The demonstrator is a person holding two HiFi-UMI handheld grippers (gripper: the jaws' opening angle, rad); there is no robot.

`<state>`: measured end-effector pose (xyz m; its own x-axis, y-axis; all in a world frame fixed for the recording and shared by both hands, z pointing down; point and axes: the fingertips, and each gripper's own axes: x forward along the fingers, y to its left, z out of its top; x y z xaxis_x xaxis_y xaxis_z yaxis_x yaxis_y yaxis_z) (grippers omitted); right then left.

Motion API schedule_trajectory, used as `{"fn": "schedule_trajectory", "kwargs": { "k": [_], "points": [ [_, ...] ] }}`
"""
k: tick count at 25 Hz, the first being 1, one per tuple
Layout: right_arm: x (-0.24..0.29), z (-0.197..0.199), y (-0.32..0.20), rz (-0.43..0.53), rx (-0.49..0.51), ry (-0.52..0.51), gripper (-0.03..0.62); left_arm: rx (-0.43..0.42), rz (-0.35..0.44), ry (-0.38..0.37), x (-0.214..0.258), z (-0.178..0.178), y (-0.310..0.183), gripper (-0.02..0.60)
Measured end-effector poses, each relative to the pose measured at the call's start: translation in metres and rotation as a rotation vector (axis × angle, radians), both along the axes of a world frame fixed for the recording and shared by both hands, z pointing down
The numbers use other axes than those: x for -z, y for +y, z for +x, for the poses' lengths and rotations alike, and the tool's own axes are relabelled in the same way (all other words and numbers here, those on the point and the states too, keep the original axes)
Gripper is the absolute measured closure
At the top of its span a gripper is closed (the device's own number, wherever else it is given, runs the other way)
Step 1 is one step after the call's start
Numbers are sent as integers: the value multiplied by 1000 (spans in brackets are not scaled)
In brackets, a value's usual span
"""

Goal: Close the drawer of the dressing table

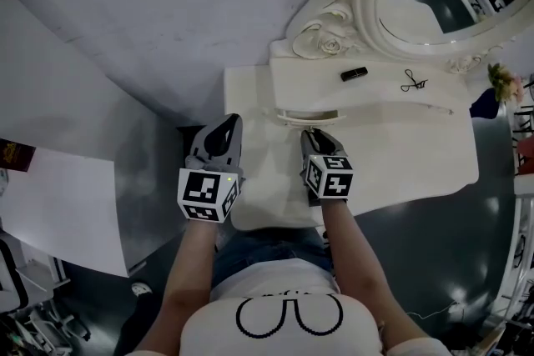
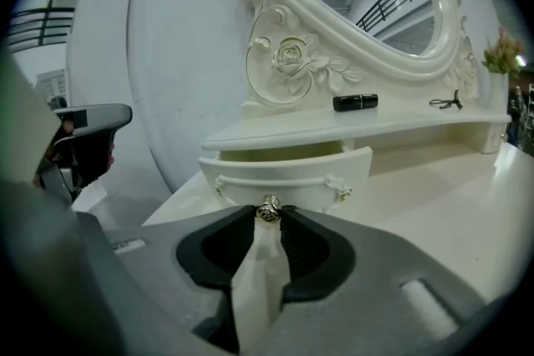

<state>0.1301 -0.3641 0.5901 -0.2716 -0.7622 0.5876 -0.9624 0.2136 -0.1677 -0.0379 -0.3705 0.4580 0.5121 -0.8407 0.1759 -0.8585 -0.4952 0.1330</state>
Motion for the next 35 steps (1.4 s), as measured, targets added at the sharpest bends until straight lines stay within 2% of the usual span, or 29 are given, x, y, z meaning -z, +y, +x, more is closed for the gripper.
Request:
{"fn": "schedule_trajectory", "kwargs": {
  "k": [16,26,27,29,32,35],
  "points": [
    [-1,2,-35,9,31,13,501,34,-1,-11,-5,-11,-3,584],
    [0,2,-41,11,52,66,499,42,13,-17,1,-9,1,584],
    [0,0,-39,7,60,72,469,42,14,-17,1,-9,2,584],
    [1,-3,-34,-4,74,64,333,40,14,-17,3,-7,5,584],
    [9,-7,-27,-4,102,58,291,39,13,-14,9,-3,8,584],
    [23,-6,-21,7,110,52,286,37,18,-10,19,3,13,584]
  ]
}}
